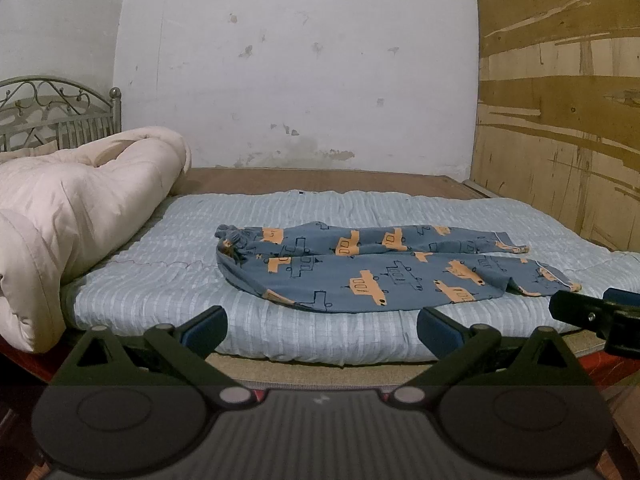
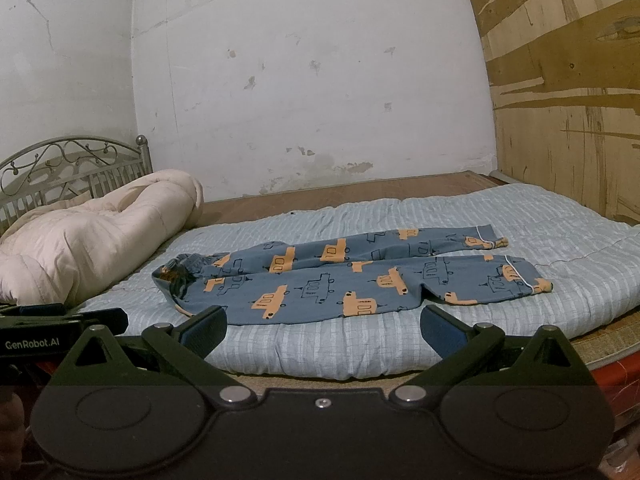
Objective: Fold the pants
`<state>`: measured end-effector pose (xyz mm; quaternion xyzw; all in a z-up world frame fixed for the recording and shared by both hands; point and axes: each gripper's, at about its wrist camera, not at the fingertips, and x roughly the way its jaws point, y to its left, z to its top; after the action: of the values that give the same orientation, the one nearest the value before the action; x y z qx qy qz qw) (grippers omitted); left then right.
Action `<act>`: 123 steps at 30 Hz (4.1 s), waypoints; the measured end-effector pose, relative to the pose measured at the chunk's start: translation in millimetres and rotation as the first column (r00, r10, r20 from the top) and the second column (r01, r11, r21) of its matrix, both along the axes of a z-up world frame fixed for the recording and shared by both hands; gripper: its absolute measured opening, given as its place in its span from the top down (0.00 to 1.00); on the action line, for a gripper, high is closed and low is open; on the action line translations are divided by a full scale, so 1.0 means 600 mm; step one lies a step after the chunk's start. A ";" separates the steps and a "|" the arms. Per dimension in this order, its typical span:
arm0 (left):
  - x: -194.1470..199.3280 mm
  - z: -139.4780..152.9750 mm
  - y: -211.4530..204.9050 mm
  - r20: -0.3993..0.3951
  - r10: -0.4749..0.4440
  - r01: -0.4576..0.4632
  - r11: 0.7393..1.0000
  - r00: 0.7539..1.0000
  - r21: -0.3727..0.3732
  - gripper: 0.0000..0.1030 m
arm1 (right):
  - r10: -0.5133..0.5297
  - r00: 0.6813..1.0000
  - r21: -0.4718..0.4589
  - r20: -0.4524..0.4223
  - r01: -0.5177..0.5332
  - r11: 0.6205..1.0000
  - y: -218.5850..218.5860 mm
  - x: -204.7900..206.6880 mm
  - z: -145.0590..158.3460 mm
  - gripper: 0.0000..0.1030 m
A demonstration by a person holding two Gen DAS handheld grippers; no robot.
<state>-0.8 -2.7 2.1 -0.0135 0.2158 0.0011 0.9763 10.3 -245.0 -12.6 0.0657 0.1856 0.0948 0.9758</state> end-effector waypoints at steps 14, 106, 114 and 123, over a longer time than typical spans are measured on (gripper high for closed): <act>-0.001 -0.001 -0.001 -0.001 0.000 0.000 1.000 1.000 0.000 0.01 | -0.001 1.000 -0.001 -0.001 0.001 1.000 0.000 0.000 0.000 0.01; 0.788 -0.119 0.180 -0.317 -0.266 0.356 0.894 0.910 0.272 0.01 | 0.516 0.801 -0.134 -0.303 -0.572 0.809 -0.025 0.825 -0.058 0.01; 0.830 -0.159 0.195 -0.438 -0.298 0.443 0.853 0.848 0.277 0.16 | 0.515 0.717 -0.138 -0.470 -0.636 0.759 0.030 0.936 -0.120 0.22; 0.853 -0.168 0.203 -0.560 -0.294 0.440 0.887 0.775 0.143 0.93 | 0.555 0.631 -0.137 -0.543 -0.718 0.683 0.059 0.937 -0.141 0.61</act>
<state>511.3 119.3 -98.5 0.1609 0.4692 -0.1585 0.8537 572.2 -209.5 -97.3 -0.1546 0.4349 0.3866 0.7984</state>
